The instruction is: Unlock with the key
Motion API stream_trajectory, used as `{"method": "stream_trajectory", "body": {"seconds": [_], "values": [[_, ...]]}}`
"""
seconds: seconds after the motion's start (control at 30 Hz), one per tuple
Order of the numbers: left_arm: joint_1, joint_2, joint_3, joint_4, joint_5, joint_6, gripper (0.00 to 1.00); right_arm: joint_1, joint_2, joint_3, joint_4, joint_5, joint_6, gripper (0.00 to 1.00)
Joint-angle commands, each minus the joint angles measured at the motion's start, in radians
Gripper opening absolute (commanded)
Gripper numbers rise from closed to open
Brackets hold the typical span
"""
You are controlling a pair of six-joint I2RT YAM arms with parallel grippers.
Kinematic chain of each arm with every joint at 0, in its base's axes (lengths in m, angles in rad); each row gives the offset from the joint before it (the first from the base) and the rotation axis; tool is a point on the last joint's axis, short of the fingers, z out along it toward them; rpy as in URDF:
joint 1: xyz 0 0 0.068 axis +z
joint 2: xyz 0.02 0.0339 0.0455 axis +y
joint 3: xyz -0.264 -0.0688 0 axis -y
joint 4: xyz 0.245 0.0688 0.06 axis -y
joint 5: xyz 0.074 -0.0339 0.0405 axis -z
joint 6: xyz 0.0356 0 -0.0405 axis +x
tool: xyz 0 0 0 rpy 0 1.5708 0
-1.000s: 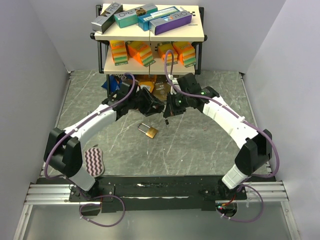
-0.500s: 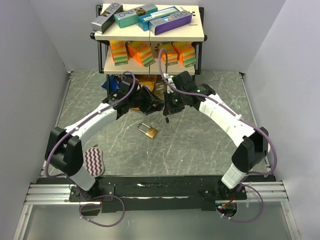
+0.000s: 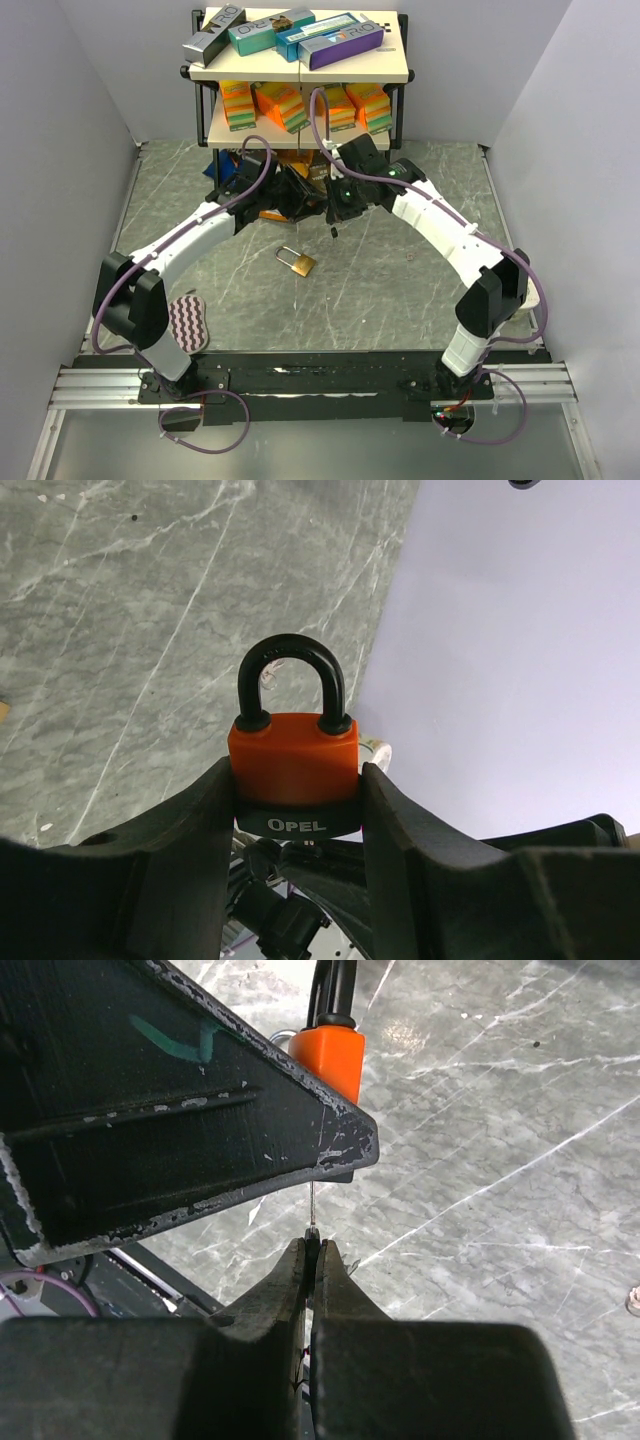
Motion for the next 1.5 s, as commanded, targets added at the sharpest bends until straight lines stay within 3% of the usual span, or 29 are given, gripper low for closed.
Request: {"method": "stream_trajectory", "body": {"seconds": [0.0, 0.27, 0.9, 1.47], "values": [[-0.06, 0.004, 0.036, -0.08, 0.079, 0.021, 0.01, 0.006, 0.022, 0.104, 0.152, 0.046, -0.02, 0.0], [-0.071, 0.007, 0.056, -0.115, 0.042, 0.027, 0.01, 0.004, 0.054, 0.176, 0.131, 0.069, -0.003, 0.0], [-0.077, -0.007, 0.054, -0.108, 0.019, 0.019, 0.01, -0.057, 0.062, 0.154, 0.249, 0.062, 0.085, 0.0], [-0.077, -0.027, 0.022, -0.048, 0.045, 0.011, 0.01, -0.152, -0.008, -0.03, 0.446, -0.033, 0.194, 0.0]]}}
